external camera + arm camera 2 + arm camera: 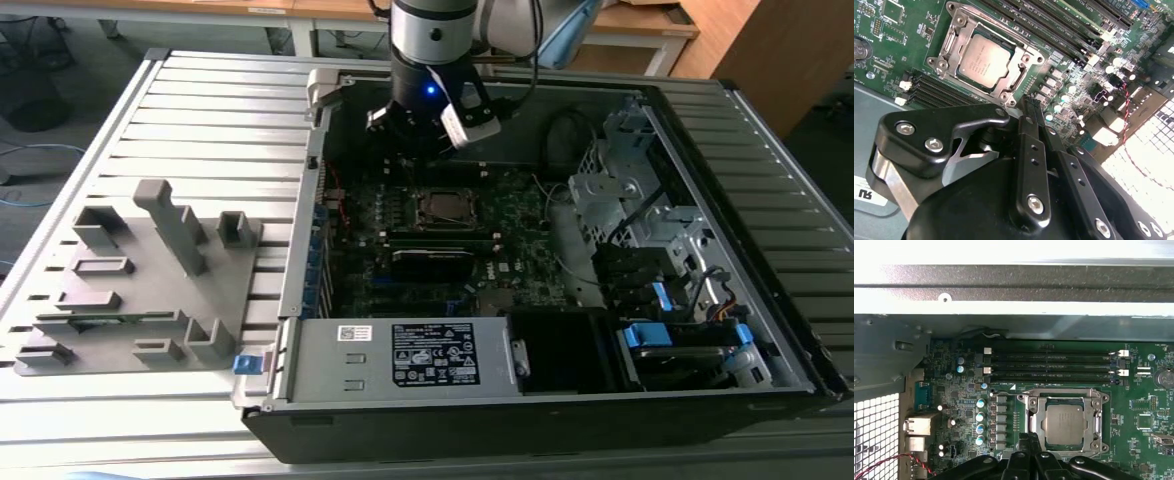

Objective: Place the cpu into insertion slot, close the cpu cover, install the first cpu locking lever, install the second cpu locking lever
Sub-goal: 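Install the first cpu locking lever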

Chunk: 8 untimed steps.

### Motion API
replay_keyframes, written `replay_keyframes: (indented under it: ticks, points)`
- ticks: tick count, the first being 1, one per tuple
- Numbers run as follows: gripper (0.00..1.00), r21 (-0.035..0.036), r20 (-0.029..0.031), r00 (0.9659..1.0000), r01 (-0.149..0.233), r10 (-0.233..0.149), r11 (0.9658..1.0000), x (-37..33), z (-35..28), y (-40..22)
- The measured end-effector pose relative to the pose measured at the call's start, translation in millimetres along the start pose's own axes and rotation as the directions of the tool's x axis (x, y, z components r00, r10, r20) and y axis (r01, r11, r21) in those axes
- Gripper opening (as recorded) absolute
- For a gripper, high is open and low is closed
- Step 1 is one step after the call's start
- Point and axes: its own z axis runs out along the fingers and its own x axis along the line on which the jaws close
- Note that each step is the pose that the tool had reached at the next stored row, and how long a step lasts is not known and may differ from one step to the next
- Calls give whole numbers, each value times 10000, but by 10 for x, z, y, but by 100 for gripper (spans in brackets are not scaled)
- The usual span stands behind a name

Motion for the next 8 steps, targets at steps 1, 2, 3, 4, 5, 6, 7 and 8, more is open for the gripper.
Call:
replay_keyframes:
  ticks: [1, 2, 3, 4, 5, 6, 7, 8]
  points:
    - [11, 0, 0, 10000, 0, 0, 10000, 0, 0, 0]
    - [11, 2, -2, 10000, 0, 0, 10000, 0, -1, 0]
    - [11, 2, -2, 10000, 0, 0, 10000, 0, -2, 0]
    - [11, 2, -1, 10000, 0, 0, 10000, 0, -1, 0]
    - [11, 2, -1, 10000, 1, -1, 10000, 2, -1, 0]
    - [11, 4, -3, 10000, -1, 1, 10000, 8, -2, 0]
    - [11, 3, -2, 10000, 0, 0, 10000, 19, -1, 0]
    - [11, 4, -2, 10000, 0, 0, 10000, 34, -1, -1]
